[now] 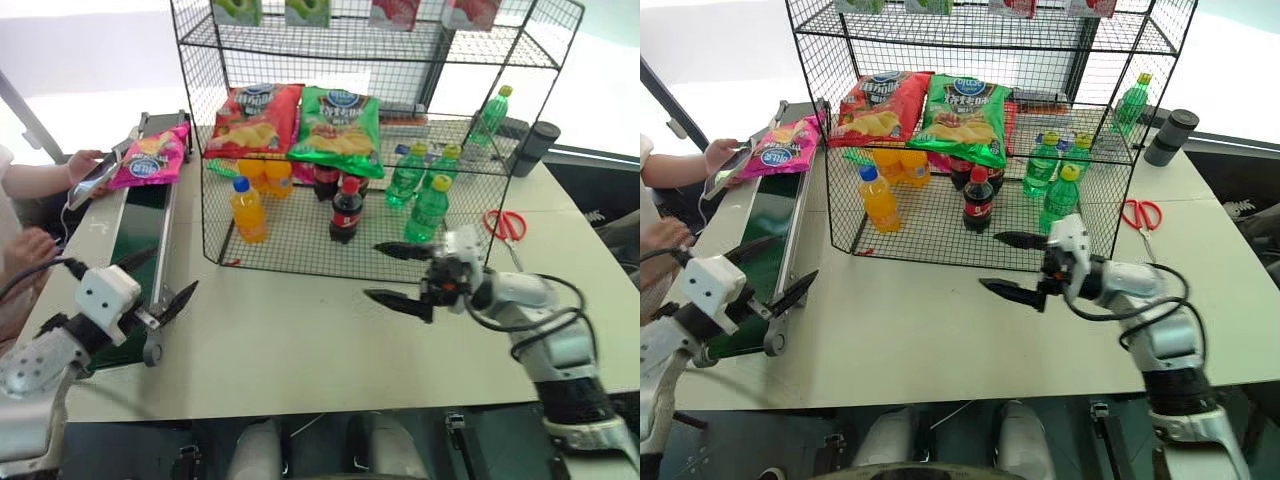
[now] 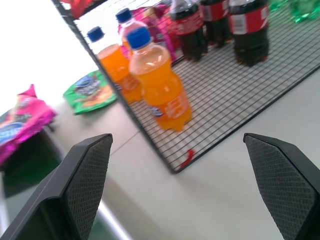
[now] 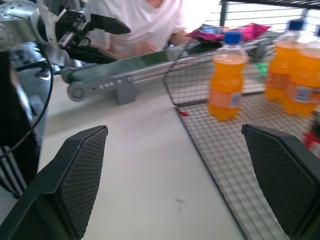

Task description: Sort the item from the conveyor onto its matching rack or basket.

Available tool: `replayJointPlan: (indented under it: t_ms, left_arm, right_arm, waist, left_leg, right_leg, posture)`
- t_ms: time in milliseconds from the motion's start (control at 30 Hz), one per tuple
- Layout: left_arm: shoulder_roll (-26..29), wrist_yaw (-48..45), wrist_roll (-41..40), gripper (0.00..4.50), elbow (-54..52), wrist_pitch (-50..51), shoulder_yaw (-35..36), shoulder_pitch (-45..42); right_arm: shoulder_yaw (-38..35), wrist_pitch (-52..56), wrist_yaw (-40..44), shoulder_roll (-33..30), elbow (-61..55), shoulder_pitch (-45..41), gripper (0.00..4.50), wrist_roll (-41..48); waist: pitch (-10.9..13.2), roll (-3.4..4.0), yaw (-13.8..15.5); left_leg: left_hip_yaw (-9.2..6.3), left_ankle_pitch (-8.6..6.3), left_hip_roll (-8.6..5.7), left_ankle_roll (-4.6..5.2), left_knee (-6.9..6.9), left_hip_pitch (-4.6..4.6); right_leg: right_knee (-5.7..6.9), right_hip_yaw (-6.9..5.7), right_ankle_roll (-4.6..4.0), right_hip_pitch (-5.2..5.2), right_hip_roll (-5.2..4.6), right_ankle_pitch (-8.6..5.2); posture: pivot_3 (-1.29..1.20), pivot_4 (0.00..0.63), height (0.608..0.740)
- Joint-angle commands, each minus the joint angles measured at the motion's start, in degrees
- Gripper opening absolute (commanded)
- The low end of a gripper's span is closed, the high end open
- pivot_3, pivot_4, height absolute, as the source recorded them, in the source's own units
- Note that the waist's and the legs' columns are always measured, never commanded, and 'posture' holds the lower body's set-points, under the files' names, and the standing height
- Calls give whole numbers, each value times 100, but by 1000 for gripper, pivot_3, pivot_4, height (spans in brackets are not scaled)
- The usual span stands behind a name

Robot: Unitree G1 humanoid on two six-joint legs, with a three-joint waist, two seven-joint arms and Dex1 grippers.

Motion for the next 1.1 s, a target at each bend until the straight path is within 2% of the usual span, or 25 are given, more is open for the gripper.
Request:
replayJointPlan:
  t_ms: [33,167,300,467,633,767,1100]
  left_arm:
    - [-25,426,577,4500,-410,-346,547,502]
    - [-57,1000,1282,4500,-484,-656,1038,815]
    - [150,1692,2657,4500,-238,-985,1357,1109]
    - [261,2239,3680,4500,-42,-1072,1255,1318]
    - [294,2597,4152,4500,75,-1112,1059,1175]
    - [390,2712,4212,4500,348,-1061,936,924]
    - [558,2877,4264,4500,859,-1179,446,486]
  right_arm:
    - [229,-222,160,282,309,-466,4466,-111]
    - [426,-370,533,507,752,-770,4466,-132]
    - [611,-718,609,870,1206,-1040,4466,-339]
    - [591,-1015,610,1142,1332,-1058,4466,-394]
    - [-9,-777,553,1302,990,-1038,4466,391]
    - [-93,-474,479,1183,746,-828,4466,516]
    - [33,-543,341,985,390,-465,4466,241]
  waist:
    - [0,-1,-9]
    - [-2,-3,26]
    - [-3,-5,-18]
    - [-1,2,-20]
    - [2,6,4]
    - [0,3,-11]
    - [1,4,-16]
  left_leg:
    - [0,0,0,0,0,-1]
    - [-5,0,-1,1,0,-3]
    - [-1,-1,0,1,0,-2]
    - [5,-1,3,1,-6,-3]
    - [8,-1,2,0,-6,-4]
    - [8,-2,3,0,-7,-4]
    - [11,-2,5,0,-10,-5]
  right_leg:
    - [1,0,0,-3,1,0]
    - [-2,-4,-2,-3,2,0]
    - [0,-4,-2,-4,2,0]
    - [3,-2,-2,-12,5,0]
    - [3,-1,-1,-16,-6,0]
    - [4,-1,-2,-17,-20,1]
    - [13,-1,-2,-23,-22,1]
  posture:
    - [0,150,740]
    - [0,150,740]
    - [0,150,740]
    - [0,150,740]
    - [0,150,740]
    - [0,150,740]
    - [0,150,740]
